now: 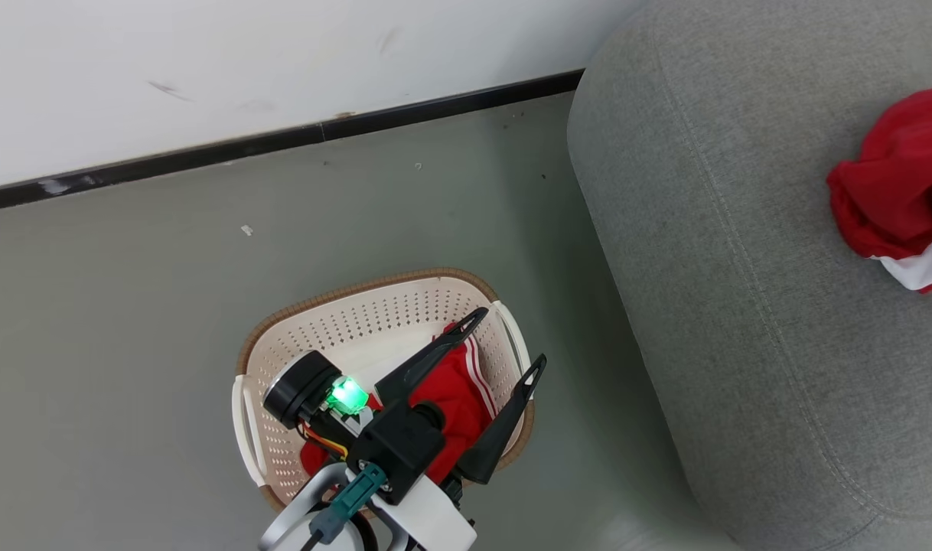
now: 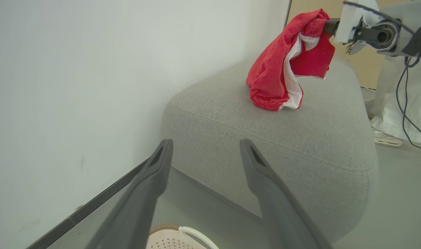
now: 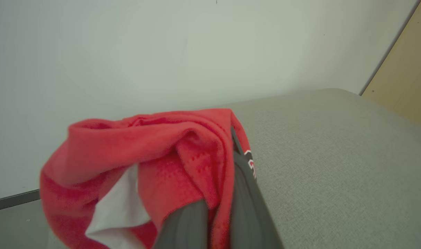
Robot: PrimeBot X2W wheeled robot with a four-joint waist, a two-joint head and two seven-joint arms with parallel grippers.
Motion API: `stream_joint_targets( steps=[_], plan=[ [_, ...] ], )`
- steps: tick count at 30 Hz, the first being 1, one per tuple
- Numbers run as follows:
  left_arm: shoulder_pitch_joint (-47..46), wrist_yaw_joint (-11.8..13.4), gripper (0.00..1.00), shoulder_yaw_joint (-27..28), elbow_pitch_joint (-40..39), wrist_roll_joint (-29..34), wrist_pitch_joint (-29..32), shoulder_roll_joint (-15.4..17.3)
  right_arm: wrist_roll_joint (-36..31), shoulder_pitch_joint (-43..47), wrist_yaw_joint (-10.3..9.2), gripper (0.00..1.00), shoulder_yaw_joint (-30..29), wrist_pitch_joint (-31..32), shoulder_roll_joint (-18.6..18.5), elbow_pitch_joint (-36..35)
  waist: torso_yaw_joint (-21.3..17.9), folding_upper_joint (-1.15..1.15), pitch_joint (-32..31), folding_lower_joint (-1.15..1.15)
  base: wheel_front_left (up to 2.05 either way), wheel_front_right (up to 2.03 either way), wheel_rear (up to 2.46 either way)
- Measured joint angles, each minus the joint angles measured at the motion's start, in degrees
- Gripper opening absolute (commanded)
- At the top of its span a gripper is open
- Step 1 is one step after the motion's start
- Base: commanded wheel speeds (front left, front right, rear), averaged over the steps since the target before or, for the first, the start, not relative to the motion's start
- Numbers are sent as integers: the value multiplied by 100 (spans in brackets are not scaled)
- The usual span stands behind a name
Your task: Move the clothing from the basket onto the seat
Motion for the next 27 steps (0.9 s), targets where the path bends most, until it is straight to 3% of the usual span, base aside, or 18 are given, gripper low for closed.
stream_joint_targets(
  steps=[15, 19, 20, 21, 27],
  plan=[
    [-346, -57, 100, 42, -38, 0, 23, -14, -250, 419, 1, 0, -266, -93, 563, 371, 91, 0, 451, 0, 0, 0, 0],
    [-402, -57, 100, 82, -32, 0, 22, 1, -280, 403, 1, 45, -269, -94, 649, 420, 55, 0, 499, 0, 0, 0, 0],
    [-424, -57, 100, 99, -29, 0, 20, 7, -301, 403, 1, 85, -259, -97, 690, 460, 37, 0, 508, 0, 0, 0, 0],
    [-431, -58, 100, 112, -21, 0, 11, 7, -315, 405, 1, 100, -249, -98, 722, 504, 19, 0, 513, 0, 0, 0, 0],
    [-433, -104, 100, 116, 43, -1, -4, 5, -388, 404, 1, 100, -208, -99, 740, 485, -83, 0, 507, 0, 0, 0, 0]
  ],
)
